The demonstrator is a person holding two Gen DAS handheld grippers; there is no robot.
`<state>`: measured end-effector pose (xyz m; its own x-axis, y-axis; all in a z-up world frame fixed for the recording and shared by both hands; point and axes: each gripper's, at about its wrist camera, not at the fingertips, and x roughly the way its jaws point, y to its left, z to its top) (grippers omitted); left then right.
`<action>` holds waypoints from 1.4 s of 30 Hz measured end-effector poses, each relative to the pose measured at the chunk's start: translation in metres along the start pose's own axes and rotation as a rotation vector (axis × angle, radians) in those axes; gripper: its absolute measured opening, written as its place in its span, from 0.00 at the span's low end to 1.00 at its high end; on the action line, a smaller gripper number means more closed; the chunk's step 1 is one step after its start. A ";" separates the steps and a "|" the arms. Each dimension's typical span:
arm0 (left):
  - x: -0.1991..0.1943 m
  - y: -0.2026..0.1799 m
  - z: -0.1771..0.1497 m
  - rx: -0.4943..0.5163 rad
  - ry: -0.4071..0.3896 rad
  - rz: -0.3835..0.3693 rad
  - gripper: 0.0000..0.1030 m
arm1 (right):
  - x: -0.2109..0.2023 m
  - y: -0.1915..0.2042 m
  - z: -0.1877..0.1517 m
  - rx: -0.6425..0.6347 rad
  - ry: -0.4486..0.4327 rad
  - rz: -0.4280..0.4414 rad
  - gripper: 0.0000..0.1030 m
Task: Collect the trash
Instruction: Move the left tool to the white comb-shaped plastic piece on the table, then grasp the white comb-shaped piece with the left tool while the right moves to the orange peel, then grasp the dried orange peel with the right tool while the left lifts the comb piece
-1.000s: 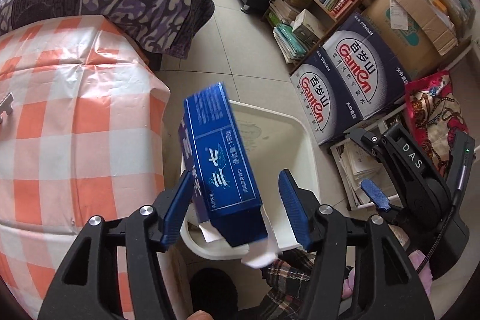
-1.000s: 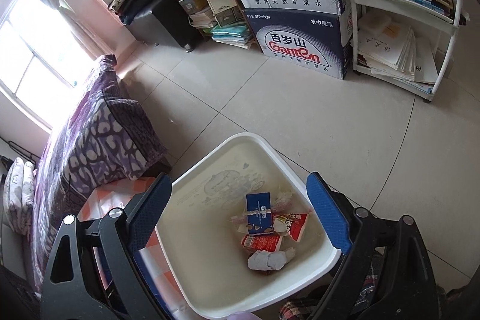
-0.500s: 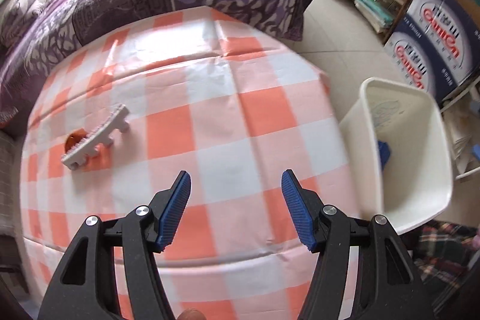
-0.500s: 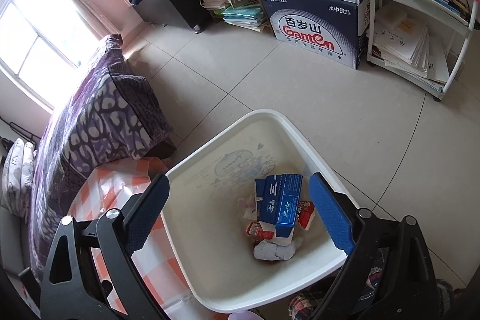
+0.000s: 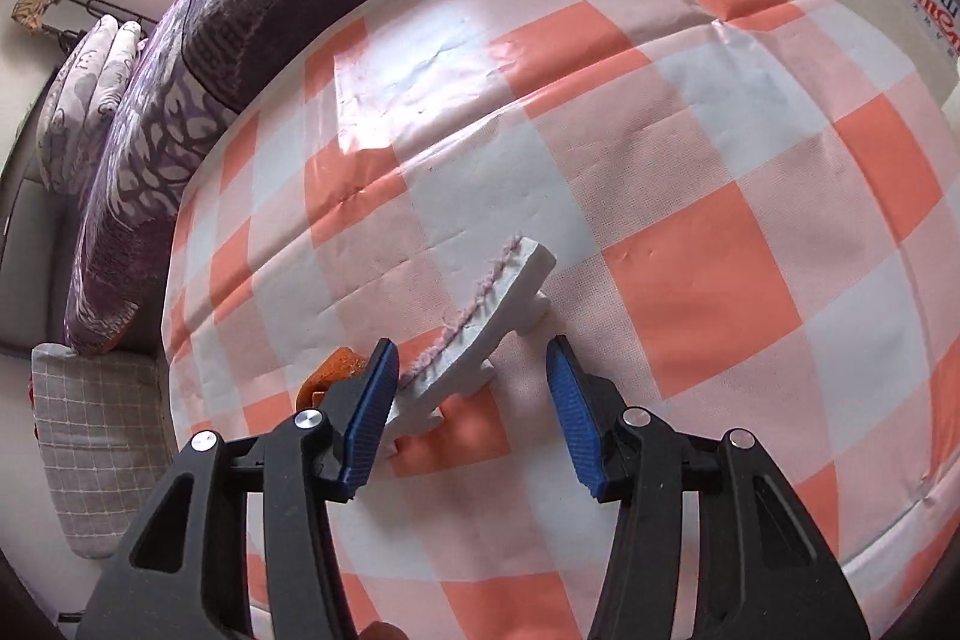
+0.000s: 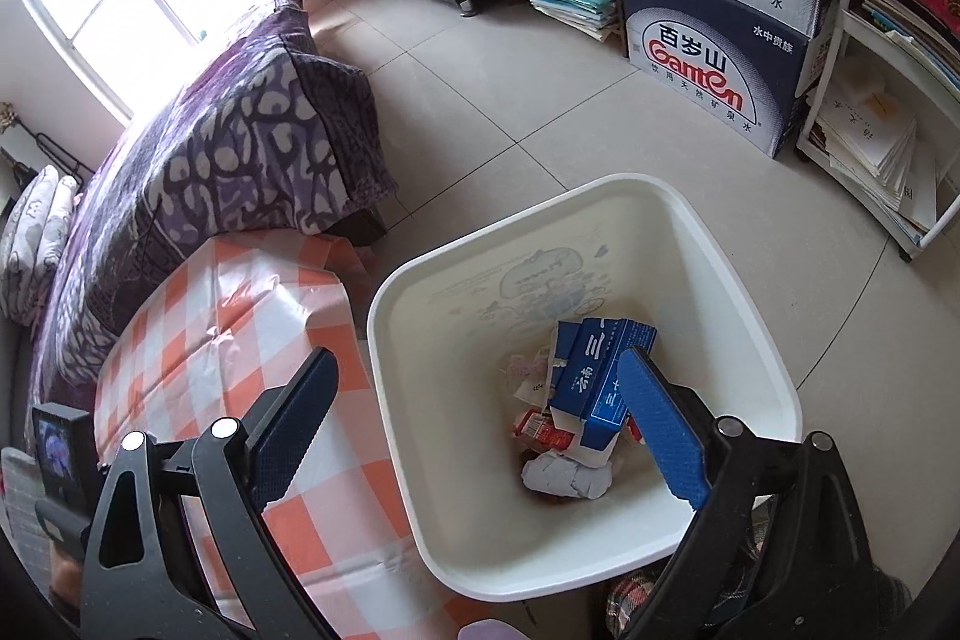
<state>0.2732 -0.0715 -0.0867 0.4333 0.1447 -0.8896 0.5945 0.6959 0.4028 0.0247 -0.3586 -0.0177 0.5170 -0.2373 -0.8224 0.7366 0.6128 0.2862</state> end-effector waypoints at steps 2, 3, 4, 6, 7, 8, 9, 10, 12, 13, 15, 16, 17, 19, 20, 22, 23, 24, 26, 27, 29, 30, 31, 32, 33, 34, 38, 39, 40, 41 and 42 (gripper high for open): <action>-0.001 0.008 -0.003 -0.036 -0.013 -0.057 0.21 | 0.003 0.012 -0.003 -0.039 0.008 0.016 0.88; -0.001 0.012 -0.006 -0.054 -0.021 -0.075 0.21 | 0.005 0.018 -0.005 -0.056 0.011 0.019 0.88; -0.003 0.016 -0.009 -0.076 -0.032 -0.096 0.13 | 0.007 0.025 -0.006 -0.079 0.013 0.022 0.88; -0.014 0.032 -0.018 -0.180 -0.068 -0.169 0.11 | 0.010 0.041 -0.011 -0.125 0.020 0.031 0.88; -0.022 0.042 -0.024 -0.246 -0.091 -0.217 0.11 | 0.011 0.049 -0.014 -0.146 0.026 0.043 0.88; -0.031 0.052 -0.031 -0.318 -0.113 -0.263 0.10 | 0.013 0.058 -0.017 -0.168 0.032 0.056 0.88; -0.039 0.064 -0.040 -0.392 -0.134 -0.309 0.10 | 0.016 0.069 -0.021 -0.195 0.041 0.068 0.88; -0.047 0.074 -0.050 -0.462 -0.150 -0.349 0.10 | 0.018 0.078 -0.024 -0.218 0.051 0.079 0.88; -0.063 0.093 -0.072 -0.587 -0.175 -0.396 0.10 | 0.024 0.106 -0.035 -0.279 0.086 0.117 0.88; -0.070 0.102 -0.084 -0.640 -0.191 -0.402 0.10 | 0.028 0.120 -0.041 -0.306 0.105 0.137 0.88; -0.082 0.122 -0.109 -0.740 -0.222 -0.416 0.10 | 0.036 0.151 -0.054 -0.353 0.146 0.181 0.88; -0.088 0.130 -0.122 -0.789 -0.234 -0.413 0.10 | 0.039 0.166 -0.061 -0.372 0.164 0.202 0.88; -0.092 0.139 -0.134 -0.831 -0.249 -0.394 0.10 | 0.044 0.185 -0.070 -0.396 0.187 0.229 0.88; -0.100 0.152 -0.155 -0.898 -0.267 -0.337 0.10 | 0.049 0.218 -0.088 -0.439 0.215 0.267 0.88; -0.099 0.159 -0.162 -0.921 -0.261 -0.357 0.10 | 0.051 0.237 -0.099 -0.464 0.223 0.289 0.88; -0.098 0.172 -0.174 -0.969 -0.264 -0.396 0.10 | 0.054 0.271 -0.117 -0.518 0.230 0.307 0.88; -0.099 0.177 -0.179 -0.985 -0.272 -0.388 0.10 | 0.055 0.285 -0.124 -0.548 0.228 0.310 0.88; -0.100 0.183 -0.185 -1.000 -0.277 -0.374 0.10 | 0.057 0.299 -0.132 -0.582 0.226 0.317 0.88; -0.101 0.194 -0.193 -1.029 -0.284 -0.344 0.10 | 0.062 0.326 -0.145 -0.636 0.225 0.323 0.88; -0.101 0.200 -0.197 -1.039 -0.286 -0.328 0.10 | 0.065 0.338 -0.150 -0.648 0.224 0.318 0.88; -0.102 0.211 -0.209 -1.055 -0.293 -0.303 0.10 | 0.071 0.358 -0.160 -0.658 0.226 0.323 0.88; -0.102 0.216 -0.214 -1.071 -0.296 -0.301 0.10 | 0.074 0.366 -0.165 -0.661 0.226 0.324 0.88; -0.102 0.221 -0.218 -1.087 -0.298 -0.307 0.10 | 0.077 0.374 -0.169 -0.666 0.222 0.324 0.88; -0.101 0.225 -0.222 -1.103 -0.296 -0.317 0.10 | 0.080 0.382 -0.174 -0.678 0.214 0.324 0.88; -0.100 0.228 -0.226 -1.115 -0.293 -0.325 0.10 | 0.083 0.388 -0.177 -0.692 0.205 0.319 0.88; -0.099 0.231 -0.230 -1.126 -0.288 -0.329 0.10 | 0.085 0.394 -0.182 -0.717 0.189 0.309 0.88; -0.097 0.238 -0.239 -1.158 -0.283 -0.331 0.10 | 0.097 0.409 -0.194 -0.844 0.149 0.261 0.76; -0.097 0.240 -0.240 -1.162 -0.283 -0.332 0.10 | 0.100 0.410 -0.196 -0.869 0.148 0.252 0.58; -0.097 0.240 -0.241 -1.166 -0.281 -0.332 0.10 | 0.102 0.410 -0.197 -0.883 0.162 0.256 0.50; -0.096 0.241 -0.242 -1.169 -0.279 -0.331 0.10 | 0.103 0.408 -0.196 -0.880 0.169 0.275 0.45; -0.096 0.242 -0.243 -1.172 -0.277 -0.330 0.10 | 0.100 0.407 -0.194 -0.875 0.157 0.287 0.37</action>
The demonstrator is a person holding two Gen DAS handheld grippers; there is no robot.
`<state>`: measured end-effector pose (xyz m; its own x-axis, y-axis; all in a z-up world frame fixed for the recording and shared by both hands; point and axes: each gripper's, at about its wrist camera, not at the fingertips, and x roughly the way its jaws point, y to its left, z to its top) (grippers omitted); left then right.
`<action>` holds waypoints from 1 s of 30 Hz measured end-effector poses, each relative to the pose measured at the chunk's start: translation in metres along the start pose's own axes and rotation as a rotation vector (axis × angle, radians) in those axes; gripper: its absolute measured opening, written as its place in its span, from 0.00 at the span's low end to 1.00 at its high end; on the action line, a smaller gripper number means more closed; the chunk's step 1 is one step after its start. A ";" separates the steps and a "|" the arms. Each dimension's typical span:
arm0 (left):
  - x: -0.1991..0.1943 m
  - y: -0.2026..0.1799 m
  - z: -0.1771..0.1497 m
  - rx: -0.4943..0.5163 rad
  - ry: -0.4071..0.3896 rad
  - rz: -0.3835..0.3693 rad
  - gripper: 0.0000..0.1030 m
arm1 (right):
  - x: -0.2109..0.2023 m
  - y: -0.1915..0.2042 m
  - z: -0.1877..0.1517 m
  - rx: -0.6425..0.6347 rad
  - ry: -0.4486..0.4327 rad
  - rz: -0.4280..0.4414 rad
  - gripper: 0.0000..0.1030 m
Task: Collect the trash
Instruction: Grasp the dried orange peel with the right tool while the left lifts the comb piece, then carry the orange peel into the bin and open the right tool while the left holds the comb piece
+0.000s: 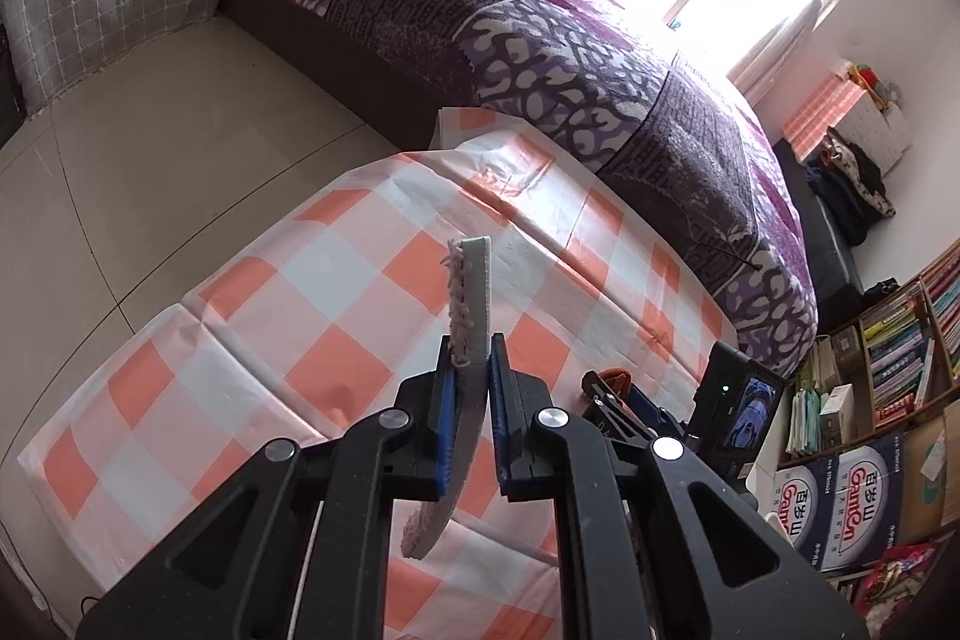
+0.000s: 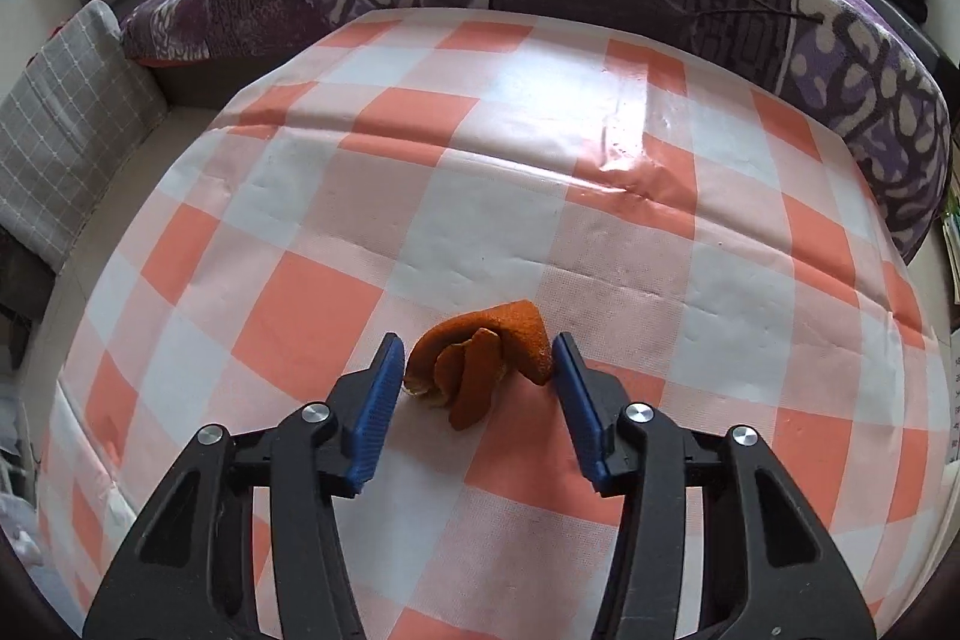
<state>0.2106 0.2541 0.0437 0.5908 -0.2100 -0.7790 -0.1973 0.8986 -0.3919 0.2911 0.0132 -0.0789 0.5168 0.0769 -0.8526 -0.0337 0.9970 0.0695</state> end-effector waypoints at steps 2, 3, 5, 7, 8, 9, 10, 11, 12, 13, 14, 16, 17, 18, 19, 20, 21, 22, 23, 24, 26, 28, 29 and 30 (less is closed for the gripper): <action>-0.001 0.002 0.000 -0.005 -0.002 0.004 0.10 | -0.007 -0.001 -0.001 -0.003 -0.036 0.013 0.34; -0.002 0.003 0.000 -0.008 -0.007 0.005 0.10 | -0.014 -0.003 -0.001 0.001 -0.060 0.016 0.33; -0.006 0.004 0.000 -0.014 -0.020 0.003 0.10 | -0.026 -0.005 0.001 0.006 -0.097 0.019 0.33; -0.011 0.003 0.000 -0.017 -0.037 -0.002 0.10 | -0.041 -0.007 0.004 0.006 -0.131 0.021 0.33; -0.013 0.002 0.000 -0.017 -0.046 -0.004 0.10 | -0.049 -0.007 0.006 0.005 -0.148 0.021 0.33; -0.015 0.001 -0.001 -0.016 -0.053 -0.005 0.10 | -0.056 -0.008 0.007 0.005 -0.161 0.020 0.33; -0.016 0.000 -0.001 -0.014 -0.059 -0.005 0.10 | -0.063 -0.009 0.009 0.005 -0.174 0.019 0.33; -0.017 -0.002 -0.001 -0.011 -0.063 -0.004 0.10 | -0.071 -0.010 0.009 0.007 -0.188 0.015 0.33; -0.017 -0.004 -0.002 -0.007 -0.067 -0.002 0.10 | -0.077 -0.011 0.010 0.010 -0.199 0.011 0.33; -0.018 -0.006 -0.003 -0.003 -0.069 0.000 0.10 | -0.084 -0.013 0.009 0.016 -0.209 0.009 0.33; -0.018 -0.008 -0.004 0.002 -0.069 0.001 0.10 | -0.090 -0.014 0.009 0.026 -0.219 0.009 0.33; -0.017 -0.012 -0.006 0.013 -0.067 0.005 0.10 | -0.101 -0.018 0.007 0.044 -0.231 0.007 0.33; -0.017 -0.013 -0.007 0.018 -0.066 0.008 0.10 | -0.108 -0.022 0.005 0.057 -0.237 0.004 0.33; -0.016 -0.015 -0.009 0.024 -0.065 0.011 0.10 | -0.112 -0.024 0.004 0.068 -0.239 0.002 0.33; -0.016 -0.018 -0.010 0.030 -0.062 0.013 0.10 | -0.117 -0.028 0.002 0.083 -0.242 -0.004 0.33; -0.015 -0.020 -0.012 0.039 -0.059 0.014 0.10 | -0.121 -0.030 -0.001 0.092 -0.243 -0.013 0.33; -0.014 -0.023 -0.013 0.049 -0.056 0.016 0.10 | -0.124 -0.033 -0.003 0.099 -0.243 -0.021 0.33; -0.014 -0.026 -0.015 0.058 -0.054 0.019 0.10 | -0.127 -0.035 -0.006 0.105 -0.243 -0.024 0.33; -0.013 -0.028 -0.017 0.067 -0.053 0.022 0.10 | -0.130 -0.038 -0.009 0.111 -0.242 -0.027 0.33; -0.012 -0.031 -0.018 0.074 -0.052 0.025 0.10 | -0.133 -0.041 -0.012 0.116 -0.240 -0.032 0.33; -0.011 -0.036 -0.021 0.085 -0.050 0.029 0.10 | -0.139 -0.048 -0.018 0.132 -0.237 -0.033 0.33; -0.009 -0.040 -0.025 0.091 -0.047 0.029 0.10 | -0.144 -0.056 -0.024 0.148 -0.236 -0.036 0.33; -0.008 -0.042 -0.026 0.093 -0.045 0.030 0.10 | -0.147 -0.060 -0.027 0.154 -0.239 -0.037 0.33; -0.007 -0.044 -0.027 0.097 -0.043 0.031 0.10 | -0.150 -0.064 -0.030 0.157 -0.240 -0.040 0.33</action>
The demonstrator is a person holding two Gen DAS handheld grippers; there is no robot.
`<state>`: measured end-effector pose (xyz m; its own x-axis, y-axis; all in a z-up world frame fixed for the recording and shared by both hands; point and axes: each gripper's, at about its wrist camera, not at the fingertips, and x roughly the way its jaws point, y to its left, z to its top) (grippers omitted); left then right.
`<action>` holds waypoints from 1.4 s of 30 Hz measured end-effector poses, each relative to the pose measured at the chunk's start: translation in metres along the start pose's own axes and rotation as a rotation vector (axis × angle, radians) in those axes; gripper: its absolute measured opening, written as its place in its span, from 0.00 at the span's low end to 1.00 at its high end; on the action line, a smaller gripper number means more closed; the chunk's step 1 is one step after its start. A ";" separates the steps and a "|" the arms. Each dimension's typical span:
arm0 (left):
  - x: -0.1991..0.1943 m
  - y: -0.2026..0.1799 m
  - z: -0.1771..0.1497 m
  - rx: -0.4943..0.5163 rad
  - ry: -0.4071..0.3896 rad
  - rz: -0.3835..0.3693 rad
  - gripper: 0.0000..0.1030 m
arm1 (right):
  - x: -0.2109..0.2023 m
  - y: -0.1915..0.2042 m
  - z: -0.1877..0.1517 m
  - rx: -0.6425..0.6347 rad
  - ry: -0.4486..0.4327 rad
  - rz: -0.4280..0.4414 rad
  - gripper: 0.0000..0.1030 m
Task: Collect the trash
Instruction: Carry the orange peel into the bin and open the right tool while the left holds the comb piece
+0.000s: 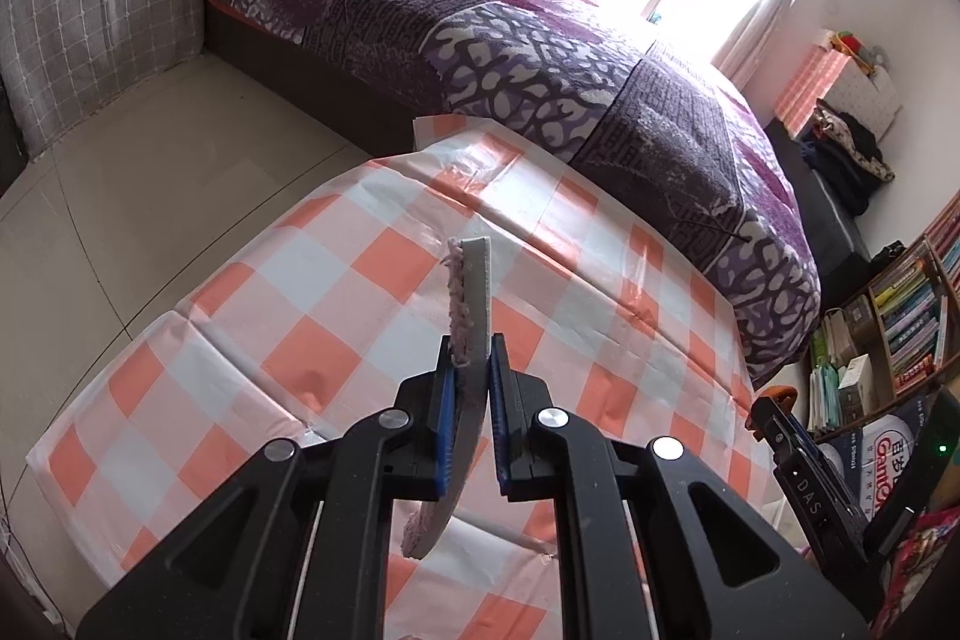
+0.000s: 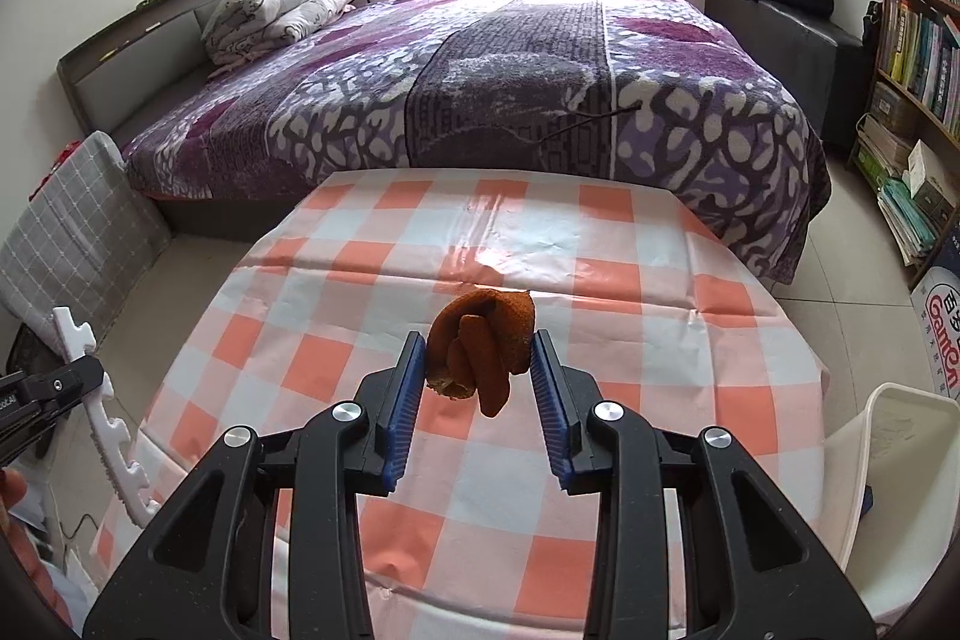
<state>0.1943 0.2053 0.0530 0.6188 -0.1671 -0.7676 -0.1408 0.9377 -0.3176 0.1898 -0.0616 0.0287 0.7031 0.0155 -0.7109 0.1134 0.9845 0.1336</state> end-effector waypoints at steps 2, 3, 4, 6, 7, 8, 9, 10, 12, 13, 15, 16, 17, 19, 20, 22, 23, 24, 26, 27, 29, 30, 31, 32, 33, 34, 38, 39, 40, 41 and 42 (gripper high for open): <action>0.003 -0.004 -0.003 0.008 0.006 0.003 0.10 | -0.006 -0.010 -0.004 0.005 -0.002 -0.010 0.33; 0.004 -0.007 -0.005 0.011 0.010 0.004 0.10 | -0.009 -0.014 -0.006 0.009 -0.002 -0.014 0.33; 0.006 -0.009 -0.007 0.015 0.015 0.004 0.10 | -0.011 -0.019 -0.008 0.015 -0.001 -0.017 0.33; 0.009 -0.014 -0.011 0.023 0.025 0.003 0.10 | -0.017 -0.030 -0.011 0.028 0.002 -0.021 0.34; 0.010 -0.017 -0.013 0.028 0.029 0.005 0.10 | -0.019 -0.037 -0.013 0.035 0.004 -0.026 0.34; 0.012 -0.020 -0.015 0.036 0.033 0.008 0.10 | -0.022 -0.043 -0.015 0.040 0.004 -0.031 0.34; 0.013 -0.023 -0.018 0.045 0.036 0.012 0.10 | -0.024 -0.048 -0.016 0.045 0.005 -0.034 0.34; 0.015 -0.026 -0.020 0.056 0.038 0.015 0.10 | -0.027 -0.055 -0.018 0.052 0.007 -0.039 0.34; 0.018 -0.033 -0.025 0.074 0.040 0.023 0.10 | -0.031 -0.067 -0.021 0.067 0.012 -0.046 0.34; 0.019 -0.037 -0.027 0.082 0.040 0.026 0.10 | -0.033 -0.073 -0.022 0.076 0.014 -0.049 0.34; 0.020 -0.043 -0.032 0.092 0.033 0.025 0.10 | -0.038 -0.087 -0.026 0.092 0.015 -0.058 0.34; 0.020 -0.047 -0.033 0.098 0.030 0.023 0.10 | -0.040 -0.093 -0.028 0.098 0.014 -0.062 0.34; 0.019 -0.051 -0.036 0.109 0.025 0.021 0.10 | -0.043 -0.100 -0.029 0.105 0.011 -0.069 0.34; 0.018 -0.061 -0.040 0.133 0.012 0.020 0.10 | -0.047 -0.114 -0.033 0.122 0.009 -0.079 0.34; 0.018 -0.066 -0.042 0.144 0.008 0.019 0.10 | -0.049 -0.121 -0.035 0.132 0.010 -0.083 0.34; 0.019 -0.074 -0.047 0.160 0.004 0.017 0.10 | -0.052 -0.136 -0.039 0.154 0.010 -0.094 0.34; 0.020 -0.078 -0.050 0.165 0.002 0.016 0.10 | -0.053 -0.142 -0.041 0.164 0.009 -0.099 0.34; 0.021 -0.081 -0.052 0.167 0.000 0.014 0.10 | -0.055 -0.149 -0.044 0.176 0.006 -0.106 0.34; 0.024 -0.088 -0.058 0.170 0.002 0.005 0.10 | -0.058 -0.163 -0.050 0.198 -0.012 -0.129 0.34; 0.027 -0.091 -0.062 0.173 0.008 0.001 0.10 | -0.060 -0.171 -0.054 0.206 -0.026 -0.150 0.34; 0.033 -0.097 -0.069 0.179 0.026 -0.006 0.10 | -0.061 -0.189 -0.061 0.254 -0.022 -0.190 0.34; 0.036 -0.100 -0.072 0.182 0.035 -0.010 0.10 | -0.062 -0.196 -0.062 0.295 -0.013 -0.183 0.34; 0.038 -0.104 -0.074 0.188 0.041 -0.013 0.10 | -0.062 -0.205 -0.061 0.329 -0.010 -0.169 0.34; 0.039 -0.108 -0.077 0.195 0.044 -0.013 0.10 | -0.065 -0.213 -0.061 0.358 -0.017 -0.171 0.34; 0.039 -0.111 -0.078 0.201 0.043 -0.013 0.10 | -0.068 -0.219 -0.061 0.373 -0.030 -0.186 0.34; 0.039 -0.115 -0.080 0.205 0.041 -0.014 0.10 | -0.072 -0.226 -0.060 0.386 -0.046 -0.203 0.34; 0.033 -0.131 -0.083 0.227 0.023 -0.024 0.10 | -0.080 -0.247 -0.063 0.440 -0.071 -0.235 0.34; 0.032 -0.135 -0.084 0.234 0.018 -0.027 0.10 | -0.080 -0.252 -0.064 0.452 -0.065 -0.246 0.34; 0.031 -0.139 -0.086 0.243 0.014 -0.029 0.10 | -0.081 -0.259 -0.065 0.466 -0.057 -0.259 0.34; 0.030 -0.144 -0.087 0.251 0.012 -0.031 0.10 | -0.081 -0.263 -0.067 0.481 -0.049 -0.268 0.34; 0.030 -0.149 -0.089 0.259 0.011 -0.034 0.10 | -0.082 -0.269 -0.067 0.493 -0.043 -0.272 0.34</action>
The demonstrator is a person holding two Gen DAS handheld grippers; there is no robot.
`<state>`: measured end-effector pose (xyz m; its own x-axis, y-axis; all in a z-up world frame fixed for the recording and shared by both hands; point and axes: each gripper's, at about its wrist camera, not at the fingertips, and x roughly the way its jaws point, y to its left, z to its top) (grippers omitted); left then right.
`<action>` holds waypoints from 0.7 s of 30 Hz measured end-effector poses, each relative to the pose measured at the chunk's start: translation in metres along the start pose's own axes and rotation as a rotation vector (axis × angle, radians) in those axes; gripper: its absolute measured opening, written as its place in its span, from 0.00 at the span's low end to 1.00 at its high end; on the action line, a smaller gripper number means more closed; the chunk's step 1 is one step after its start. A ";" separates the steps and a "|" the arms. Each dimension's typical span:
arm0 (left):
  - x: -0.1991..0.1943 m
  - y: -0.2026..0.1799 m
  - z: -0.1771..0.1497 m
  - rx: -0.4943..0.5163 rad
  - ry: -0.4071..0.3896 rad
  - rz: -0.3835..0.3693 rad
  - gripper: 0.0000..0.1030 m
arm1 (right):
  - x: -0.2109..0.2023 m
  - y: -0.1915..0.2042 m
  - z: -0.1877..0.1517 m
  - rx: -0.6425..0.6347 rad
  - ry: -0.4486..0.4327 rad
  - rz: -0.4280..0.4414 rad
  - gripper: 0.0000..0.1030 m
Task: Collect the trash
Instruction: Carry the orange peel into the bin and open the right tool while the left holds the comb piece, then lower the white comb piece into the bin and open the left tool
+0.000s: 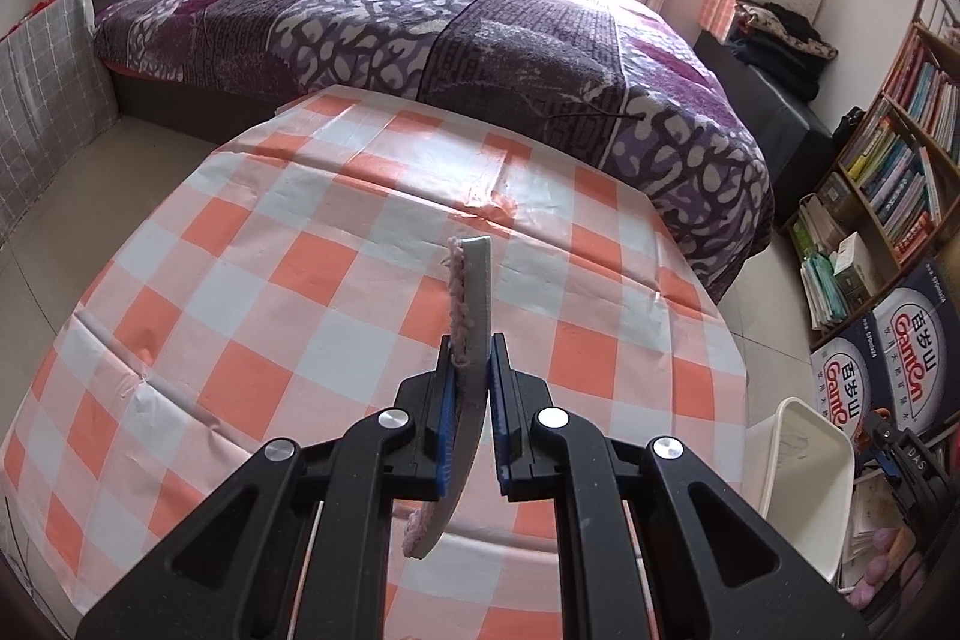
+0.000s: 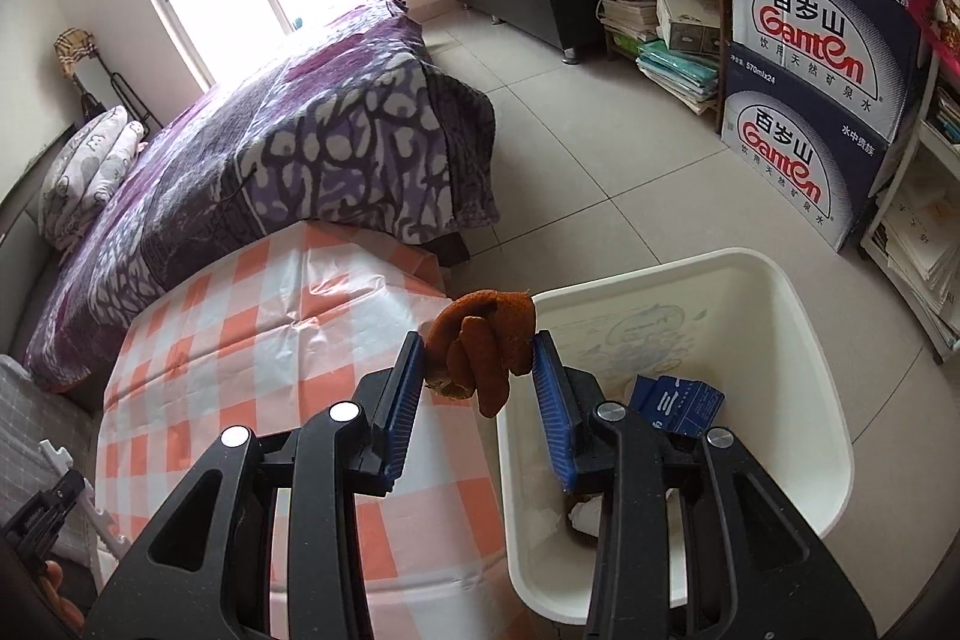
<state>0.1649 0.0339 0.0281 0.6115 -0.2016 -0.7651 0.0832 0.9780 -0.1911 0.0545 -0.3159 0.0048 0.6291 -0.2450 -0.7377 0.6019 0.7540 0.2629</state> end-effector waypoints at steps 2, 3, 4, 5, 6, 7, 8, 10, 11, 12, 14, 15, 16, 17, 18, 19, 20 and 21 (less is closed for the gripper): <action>0.000 -0.009 -0.001 0.014 -0.002 -0.004 0.10 | 0.001 -0.009 0.002 0.020 0.011 -0.014 0.35; 0.000 -0.014 -0.002 0.022 -0.002 -0.006 0.10 | 0.000 -0.013 0.003 0.030 0.013 -0.020 0.35; 0.000 -0.019 -0.003 0.030 -0.003 -0.008 0.10 | 0.000 -0.018 0.004 0.038 0.013 -0.027 0.35; 0.000 -0.024 -0.003 0.039 -0.003 -0.011 0.10 | -0.001 -0.021 0.004 0.043 0.012 -0.034 0.35; -0.001 -0.028 -0.004 0.048 -0.003 -0.014 0.10 | -0.001 -0.024 0.005 0.048 0.010 -0.043 0.35; -0.001 -0.033 -0.005 0.057 -0.004 -0.016 0.10 | -0.001 -0.027 0.006 0.053 0.008 -0.051 0.35; -0.002 -0.037 -0.006 0.068 -0.006 -0.018 0.10 | -0.002 -0.031 0.007 0.060 0.007 -0.060 0.35; -0.004 -0.047 -0.008 0.090 -0.012 -0.021 0.10 | -0.002 -0.036 0.007 0.067 0.009 -0.073 0.35; -0.004 -0.051 -0.009 0.099 -0.014 -0.024 0.10 | -0.002 -0.040 0.007 0.073 0.013 -0.081 0.35; -0.005 -0.054 -0.010 0.107 -0.015 -0.027 0.10 | -0.002 -0.042 0.007 0.077 0.016 -0.086 0.35; -0.005 -0.061 -0.013 0.121 -0.014 -0.033 0.10 | -0.002 -0.047 0.009 0.085 0.023 -0.097 0.35; -0.005 -0.065 -0.015 0.129 -0.012 -0.035 0.10 | -0.002 -0.050 0.009 0.090 0.025 -0.102 0.35; -0.005 -0.068 -0.017 0.137 -0.010 -0.038 0.10 | -0.003 -0.053 0.010 0.095 0.028 -0.108 0.35; -0.005 -0.072 -0.018 0.146 -0.008 -0.041 0.10 | -0.003 -0.056 0.010 0.099 0.030 -0.113 0.36; -0.005 -0.076 -0.020 0.154 -0.006 -0.044 0.10 | -0.003 -0.059 0.010 0.103 0.032 -0.123 0.37; -0.005 -0.080 -0.022 0.164 -0.002 -0.048 0.10 | -0.003 -0.061 0.010 0.107 0.035 -0.131 0.37; -0.005 -0.084 -0.025 0.173 0.002 -0.050 0.10 | -0.003 -0.064 0.011 0.113 0.038 -0.135 0.37; -0.004 -0.087 -0.027 0.181 0.006 -0.052 0.10 | -0.003 -0.068 0.011 0.121 0.042 -0.140 0.37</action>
<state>0.1341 -0.0521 0.0312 0.5982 -0.2520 -0.7607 0.2551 0.9598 -0.1173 0.0168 -0.3727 -0.0038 0.5156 -0.3146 -0.7970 0.7385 0.6349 0.2271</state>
